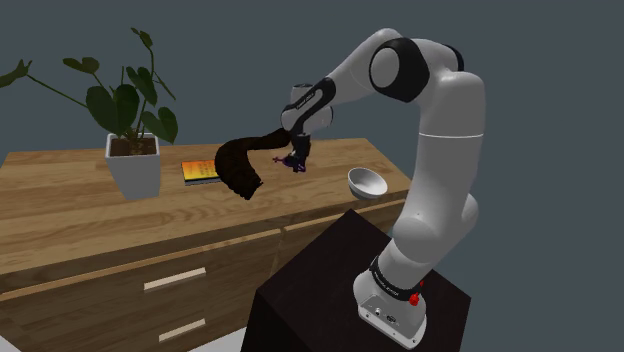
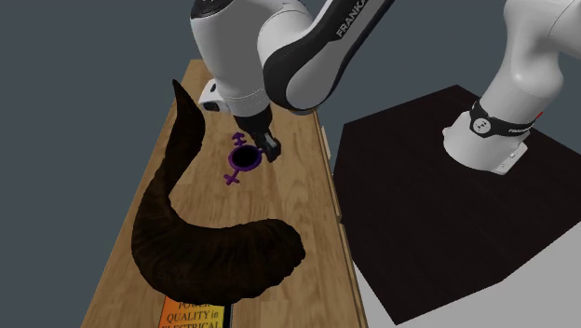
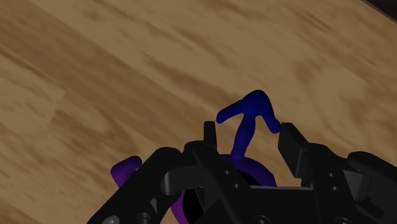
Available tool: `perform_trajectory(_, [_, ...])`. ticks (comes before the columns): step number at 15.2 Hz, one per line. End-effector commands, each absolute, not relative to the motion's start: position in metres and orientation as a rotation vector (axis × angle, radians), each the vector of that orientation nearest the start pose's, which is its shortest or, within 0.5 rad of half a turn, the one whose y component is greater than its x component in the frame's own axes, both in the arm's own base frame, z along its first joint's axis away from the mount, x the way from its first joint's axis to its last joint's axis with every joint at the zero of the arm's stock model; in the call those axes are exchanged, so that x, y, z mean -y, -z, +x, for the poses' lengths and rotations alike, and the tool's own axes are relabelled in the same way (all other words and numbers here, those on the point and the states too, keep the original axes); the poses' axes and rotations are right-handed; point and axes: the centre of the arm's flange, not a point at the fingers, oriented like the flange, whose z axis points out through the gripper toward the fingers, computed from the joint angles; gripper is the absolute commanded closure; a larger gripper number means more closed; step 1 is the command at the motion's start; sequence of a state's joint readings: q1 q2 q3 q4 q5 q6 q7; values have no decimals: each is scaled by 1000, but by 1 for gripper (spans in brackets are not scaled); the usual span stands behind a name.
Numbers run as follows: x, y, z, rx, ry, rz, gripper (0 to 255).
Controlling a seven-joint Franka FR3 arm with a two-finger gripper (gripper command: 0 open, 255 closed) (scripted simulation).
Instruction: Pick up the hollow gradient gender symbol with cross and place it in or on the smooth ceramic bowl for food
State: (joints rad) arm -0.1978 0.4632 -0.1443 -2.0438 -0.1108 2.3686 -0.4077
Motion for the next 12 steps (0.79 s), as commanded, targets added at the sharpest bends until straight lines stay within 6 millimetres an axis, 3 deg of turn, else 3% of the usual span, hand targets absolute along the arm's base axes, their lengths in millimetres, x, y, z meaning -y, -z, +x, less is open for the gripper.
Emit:
perform_trajectory(1, [196, -214, 548, 258, -284, -3196, 255])
perform_trajectory(12, [196, -268, 548, 258, -284, -3196, 255])
